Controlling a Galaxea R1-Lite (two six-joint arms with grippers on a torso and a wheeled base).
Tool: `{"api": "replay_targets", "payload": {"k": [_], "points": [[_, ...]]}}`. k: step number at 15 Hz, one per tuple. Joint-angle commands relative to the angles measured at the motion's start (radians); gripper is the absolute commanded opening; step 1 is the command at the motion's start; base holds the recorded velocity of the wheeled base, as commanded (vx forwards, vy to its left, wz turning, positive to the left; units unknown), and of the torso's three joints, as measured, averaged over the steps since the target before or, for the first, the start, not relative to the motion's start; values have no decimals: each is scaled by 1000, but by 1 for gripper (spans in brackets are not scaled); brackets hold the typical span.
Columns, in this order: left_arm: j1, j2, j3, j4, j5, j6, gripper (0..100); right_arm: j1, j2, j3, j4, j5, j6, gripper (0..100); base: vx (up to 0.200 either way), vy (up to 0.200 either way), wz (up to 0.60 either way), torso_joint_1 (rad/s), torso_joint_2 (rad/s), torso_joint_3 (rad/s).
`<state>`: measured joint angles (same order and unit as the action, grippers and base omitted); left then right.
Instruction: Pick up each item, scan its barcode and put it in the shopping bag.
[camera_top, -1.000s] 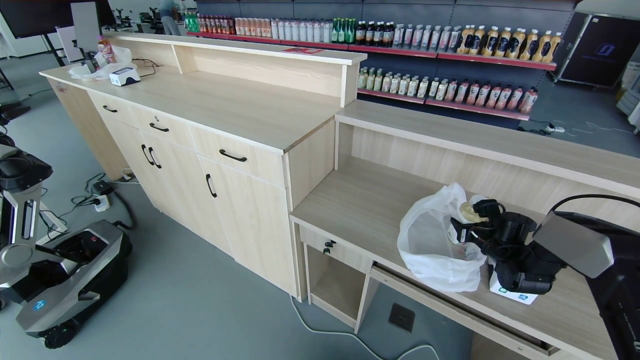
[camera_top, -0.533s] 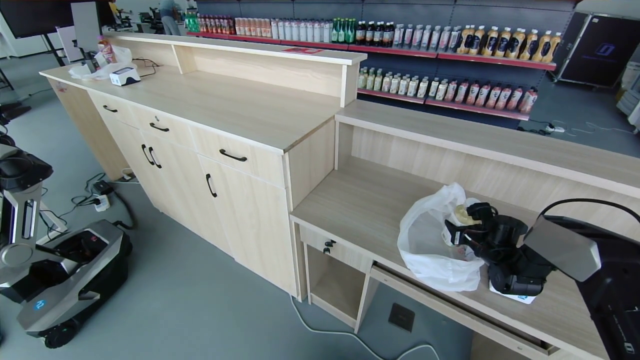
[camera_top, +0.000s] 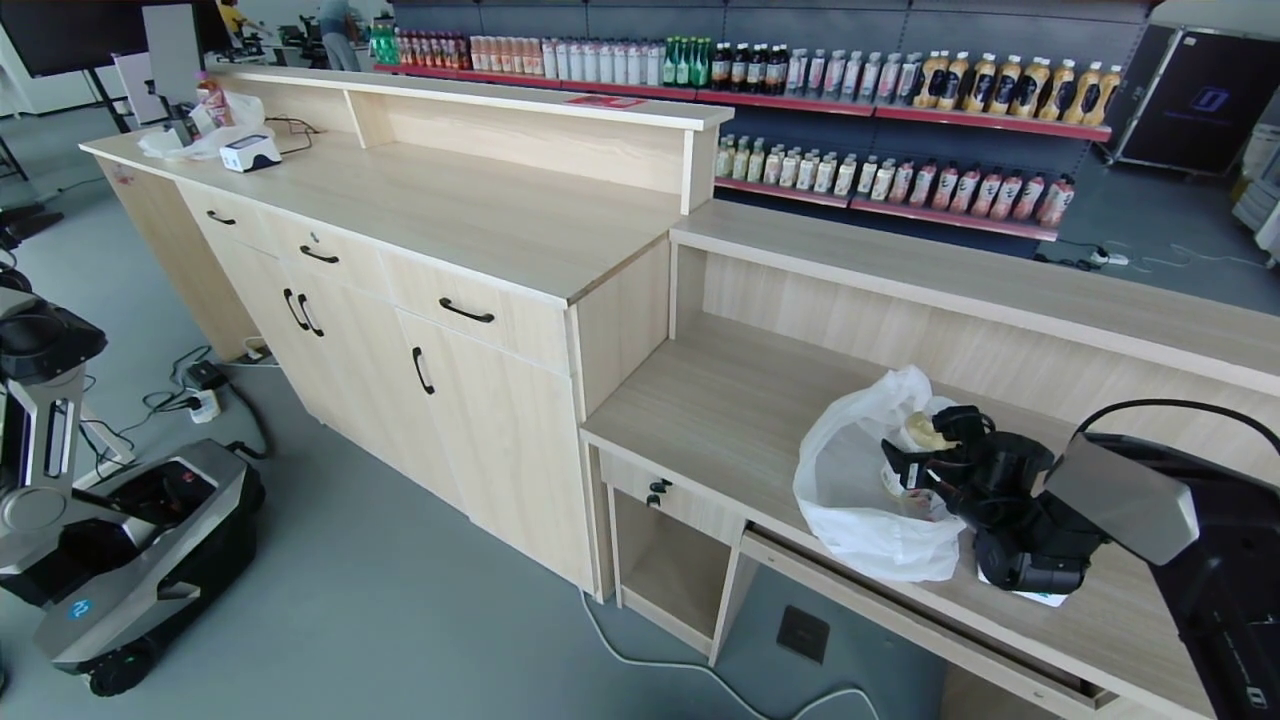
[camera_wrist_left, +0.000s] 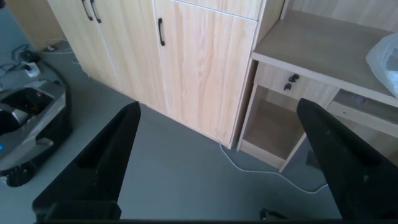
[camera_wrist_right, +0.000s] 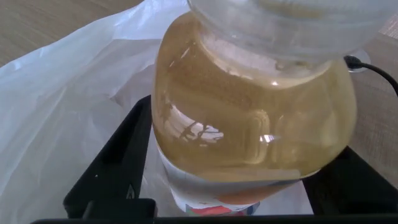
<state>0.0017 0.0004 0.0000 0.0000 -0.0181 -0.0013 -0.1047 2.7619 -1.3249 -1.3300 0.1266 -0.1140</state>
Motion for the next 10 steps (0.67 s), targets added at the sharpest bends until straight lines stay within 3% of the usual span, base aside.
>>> {"api": "replay_targets", "payload": {"k": [1, 6, 8, 10], "points": [[0, 1, 0, 0, 0, 0, 100, 0, -1, -2, 6, 1, 1, 100, 0, 0, 0, 0, 0, 0], [0, 1, 0, 0, 1, 0, 100, -3, -128, 47, 11, 1, -1, 100, 0, 0, 0, 0, 0, 0], [0, 1, 0, 0, 0, 0, 100, -3, -320, 181, 18, -2, -10, 100, 0, 0, 0, 0, 0, 0], [0, 1, 0, 0, 1, 0, 100, -7, -585, 437, 49, -1, -15, 100, 0, 0, 0, 0, 0, 0]]}}
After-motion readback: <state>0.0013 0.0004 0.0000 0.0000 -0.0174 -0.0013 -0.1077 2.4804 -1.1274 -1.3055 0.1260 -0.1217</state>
